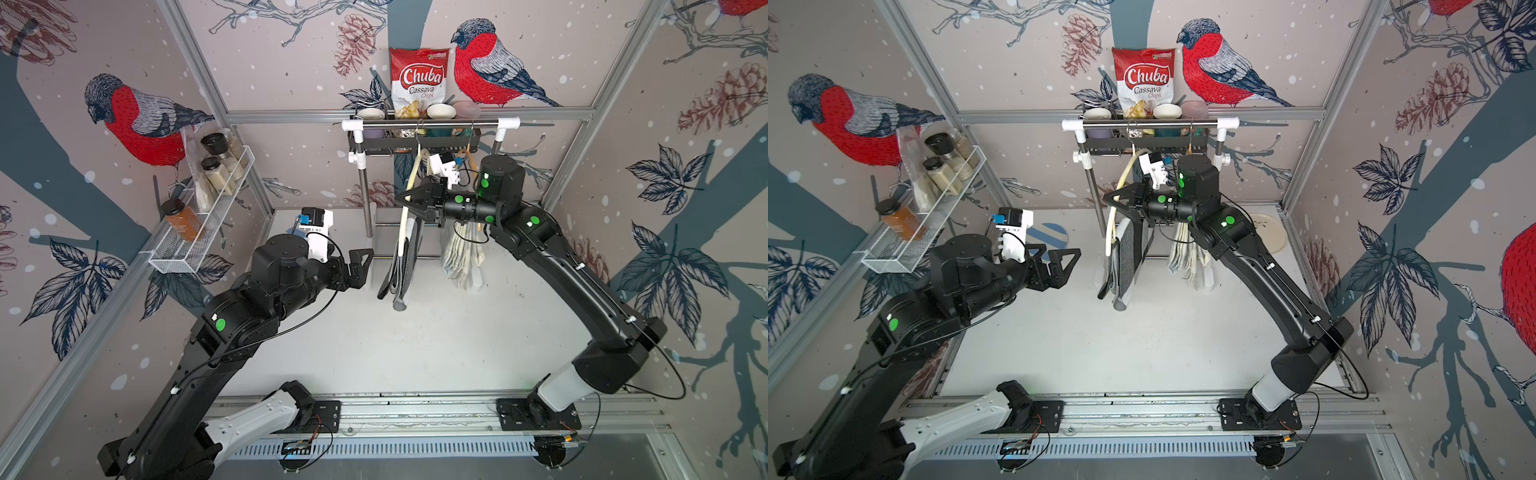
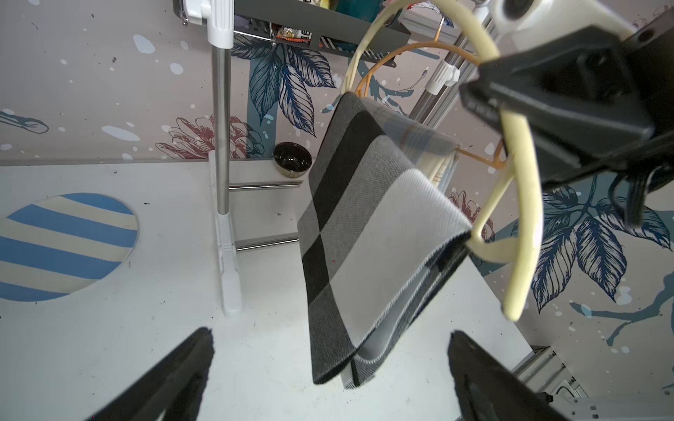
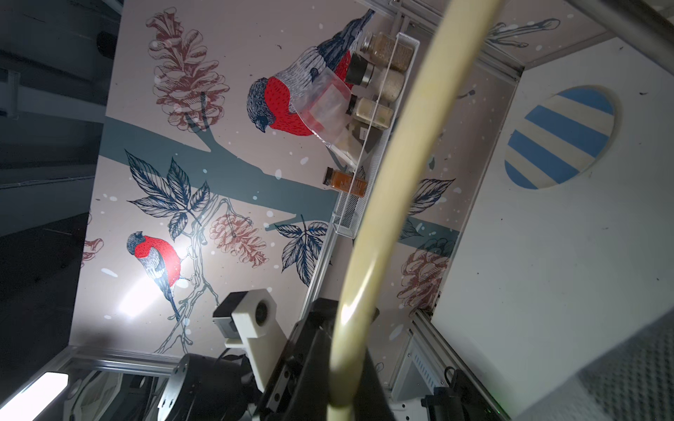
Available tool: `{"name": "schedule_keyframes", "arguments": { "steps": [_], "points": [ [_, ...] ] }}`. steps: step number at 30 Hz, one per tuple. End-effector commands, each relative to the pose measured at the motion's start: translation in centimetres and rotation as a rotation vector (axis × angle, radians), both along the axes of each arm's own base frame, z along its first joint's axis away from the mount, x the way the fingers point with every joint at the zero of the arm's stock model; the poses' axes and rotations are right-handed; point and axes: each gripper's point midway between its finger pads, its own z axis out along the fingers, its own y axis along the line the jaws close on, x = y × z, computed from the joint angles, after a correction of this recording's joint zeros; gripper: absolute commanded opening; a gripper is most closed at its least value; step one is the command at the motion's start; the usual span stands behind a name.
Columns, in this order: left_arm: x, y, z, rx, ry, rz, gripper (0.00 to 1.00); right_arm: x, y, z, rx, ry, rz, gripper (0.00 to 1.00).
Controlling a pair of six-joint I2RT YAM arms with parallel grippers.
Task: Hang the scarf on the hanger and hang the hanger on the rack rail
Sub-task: Place the hanger at the clothesline, then reset both arms
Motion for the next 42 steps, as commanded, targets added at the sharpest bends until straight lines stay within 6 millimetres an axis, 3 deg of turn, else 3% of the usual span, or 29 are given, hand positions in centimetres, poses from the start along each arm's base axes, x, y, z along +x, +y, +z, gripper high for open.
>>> {"name": "schedule_keyframes", "arguments": {
  "steps": [1, 5, 10, 15, 20, 21, 22, 23, 24, 25, 27, 30, 34, 37, 40, 42],
  "points": [
    [0.4, -0.4, 0.4, -0.018, -0.035, -0.011, 0.99, 1.5, 0.0, 2.4, 0.087, -0.032, 0.011, 0.0],
    [0.5, -0.7, -0.6, -0.016, -0.016, -0.018, 0.99, 4.3, 0.1, 2.1, 0.126, 0.038, 0.001, 0.0],
    [0.6, -1.0, -1.7, -0.012, 0.012, -0.024, 0.99, 6.3, -0.1, 1.5, 0.143, 0.058, -0.013, 0.0],
    [0.8, -1.3, -2.6, -0.017, 0.026, -0.027, 0.99, 7.3, 0.0, -0.9, 0.14, 0.13, -0.012, 0.0],
    [1.1, -1.7, -3.4, -0.017, 0.04, -0.027, 0.99, 7.7, -0.3, -1.7, 0.129, 0.138, -0.011, 0.0],
    [1.2, -1.8, -3.5, -0.017, 0.043, -0.029, 0.99, 7.6, -0.3, -1.9, 0.123, 0.143, -0.005, 0.04],
    [1.2, -1.8, -3.5, -0.018, 0.043, -0.029, 0.99, 7.6, -0.3, -2.2, 0.115, 0.139, -0.001, 0.24],
    [1.2, -1.8, -3.7, -0.014, 0.046, -0.026, 0.99, 7.4, -0.3, -2.5, 0.1, 0.127, 0.003, 0.49],
    [1.3, -1.6, -3.8, -0.012, 0.048, -0.017, 0.99, 7.2, -0.4, -3.0, 0.074, 0.106, -0.004, 0.66],
    [1.4, -1.5, -4.1, -0.006, 0.048, -0.006, 0.99, 6.8, -0.6, -3.4, 0.038, 0.089, -0.015, 0.79],
    [1.7, -0.7, -4.6, 0.011, 0.045, 0.036, 0.99, 6.4, -1.3, -4.3, -0.037, 0.043, -0.044, 0.92],
    [2.1, 0.6, -5.5, 0.044, 0.039, 0.11, 0.99, 5.5, -2.8, -6.2, -0.161, 0.023, -0.086, 0.99],
    [2.7, 2.9, -7.1, 0.09, 0.016, 0.227, 0.99, 3.3, -6.1, -8.8, -0.301, -0.036, -0.164, 1.0],
    [3.0, 5.7, -9.3, 0.165, 0.005, 0.363, 0.99, 0.7, -8.8, -10.4, -0.367, -0.084, -0.21, 1.0],
    [3.1, 8.8, -11.6, 0.246, -0.04, 0.512, 0.99, -3.2, -11.2, -11.5, -0.387, -0.164, -0.211, 1.0],
    [3.0, 11.1, -13.8, 0.323, -0.073, 0.619, 0.99, -4.9, -13.9, -13.3, -0.442, -0.224, -0.273, 1.0]
  ]
}}
